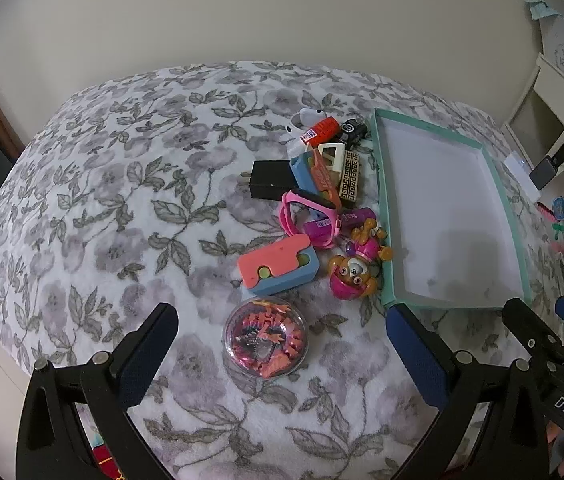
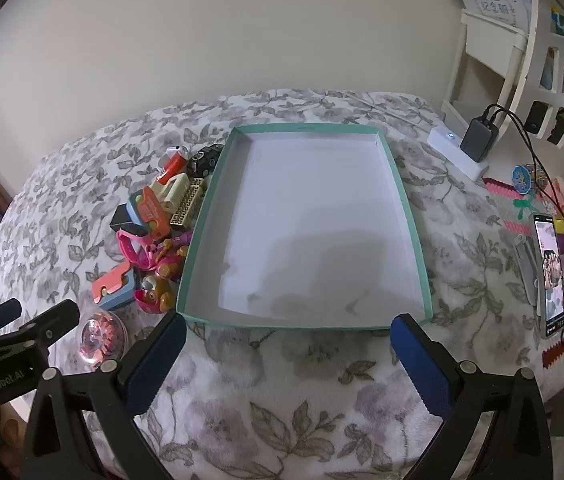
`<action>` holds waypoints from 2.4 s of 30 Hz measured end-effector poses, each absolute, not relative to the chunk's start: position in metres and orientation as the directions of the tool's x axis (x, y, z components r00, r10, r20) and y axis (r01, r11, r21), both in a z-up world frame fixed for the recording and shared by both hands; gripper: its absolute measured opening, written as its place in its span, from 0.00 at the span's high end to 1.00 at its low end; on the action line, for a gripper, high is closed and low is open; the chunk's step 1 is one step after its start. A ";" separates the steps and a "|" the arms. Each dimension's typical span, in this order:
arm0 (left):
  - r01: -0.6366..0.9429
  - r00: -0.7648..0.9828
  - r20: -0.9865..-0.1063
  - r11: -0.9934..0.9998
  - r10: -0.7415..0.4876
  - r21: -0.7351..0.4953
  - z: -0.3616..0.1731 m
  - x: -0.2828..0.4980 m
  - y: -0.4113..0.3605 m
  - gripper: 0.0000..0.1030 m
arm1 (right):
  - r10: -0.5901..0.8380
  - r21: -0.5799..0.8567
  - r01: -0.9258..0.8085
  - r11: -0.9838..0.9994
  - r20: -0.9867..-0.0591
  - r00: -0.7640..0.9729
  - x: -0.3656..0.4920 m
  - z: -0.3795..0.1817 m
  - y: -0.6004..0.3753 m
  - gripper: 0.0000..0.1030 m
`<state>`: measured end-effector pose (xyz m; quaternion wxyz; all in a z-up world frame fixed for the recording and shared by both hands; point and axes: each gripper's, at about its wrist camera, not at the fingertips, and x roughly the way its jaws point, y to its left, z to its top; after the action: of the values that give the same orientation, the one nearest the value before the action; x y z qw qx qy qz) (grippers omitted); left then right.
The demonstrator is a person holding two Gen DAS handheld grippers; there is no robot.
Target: Organize rigid objects
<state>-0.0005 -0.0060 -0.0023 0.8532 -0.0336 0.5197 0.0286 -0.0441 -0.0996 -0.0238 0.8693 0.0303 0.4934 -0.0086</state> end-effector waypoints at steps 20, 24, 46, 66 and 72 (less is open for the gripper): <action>-0.087 0.457 -0.889 0.996 0.017 -0.026 -0.003 0.000 -0.008 0.00 | 0.011 0.037 0.040 0.999 -0.863 0.504 -0.043 -0.025 -0.098 0.00; -0.087 0.457 -0.889 0.996 0.017 -0.025 -0.003 0.000 -0.008 0.00 | 0.011 0.035 0.038 0.999 -0.864 0.503 -0.043 -0.026 -0.098 0.00; -0.190 0.418 -0.908 0.980 0.023 -0.063 -0.016 0.014 0.016 0.00 | 0.042 0.067 0.029 0.997 -0.853 0.521 -0.030 -0.020 -0.091 0.00; -0.222 0.126 -0.991 0.972 -0.044 -0.071 -0.087 0.029 0.020 0.11 | 0.132 0.105 -0.089 0.990 -0.908 0.398 0.017 -0.044 -0.033 0.02; -0.238 0.093 -0.990 0.963 -0.106 -0.125 -0.100 0.030 0.025 0.27 | 0.159 0.127 -0.108 0.986 -0.913 0.376 0.027 -0.051 -0.024 0.07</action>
<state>0.0302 0.0250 -0.1002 0.7280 -0.1277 0.6721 0.0453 0.0275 -0.0240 -0.0514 0.8293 0.0229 0.5525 0.0804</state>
